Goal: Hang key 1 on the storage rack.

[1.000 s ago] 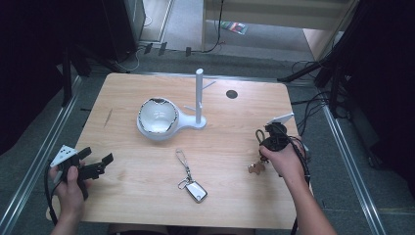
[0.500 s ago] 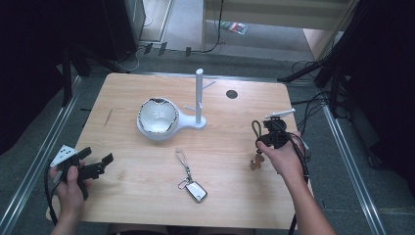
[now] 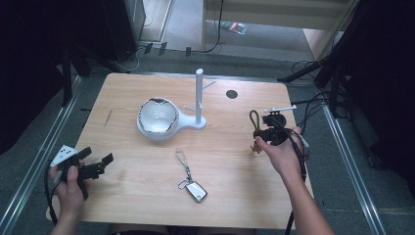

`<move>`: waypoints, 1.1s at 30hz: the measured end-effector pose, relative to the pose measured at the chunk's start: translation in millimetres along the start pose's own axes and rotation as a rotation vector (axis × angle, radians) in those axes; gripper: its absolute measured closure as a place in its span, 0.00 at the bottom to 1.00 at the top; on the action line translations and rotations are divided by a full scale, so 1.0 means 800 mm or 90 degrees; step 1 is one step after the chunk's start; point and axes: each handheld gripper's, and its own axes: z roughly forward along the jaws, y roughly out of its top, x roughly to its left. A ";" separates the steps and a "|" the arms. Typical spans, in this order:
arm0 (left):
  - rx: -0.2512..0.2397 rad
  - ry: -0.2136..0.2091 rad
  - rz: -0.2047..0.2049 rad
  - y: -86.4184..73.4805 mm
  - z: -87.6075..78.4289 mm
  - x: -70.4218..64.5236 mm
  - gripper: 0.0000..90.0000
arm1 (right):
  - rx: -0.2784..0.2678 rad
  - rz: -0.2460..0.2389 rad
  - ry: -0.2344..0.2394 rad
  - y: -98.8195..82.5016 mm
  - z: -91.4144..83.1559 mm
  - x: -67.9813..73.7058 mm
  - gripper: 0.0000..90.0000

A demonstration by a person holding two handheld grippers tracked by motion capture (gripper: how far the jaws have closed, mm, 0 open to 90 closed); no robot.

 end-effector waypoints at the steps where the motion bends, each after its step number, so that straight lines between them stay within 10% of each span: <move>1: 0.000 0.000 0.000 0.000 0.000 0.000 0.01 | -0.005 -0.005 0.002 0.000 0.000 0.001 0.77; 33: -0.001 -0.002 -0.001 0.000 0.000 0.001 0.01 | -0.174 -0.104 0.048 0.013 -0.010 0.020 0.76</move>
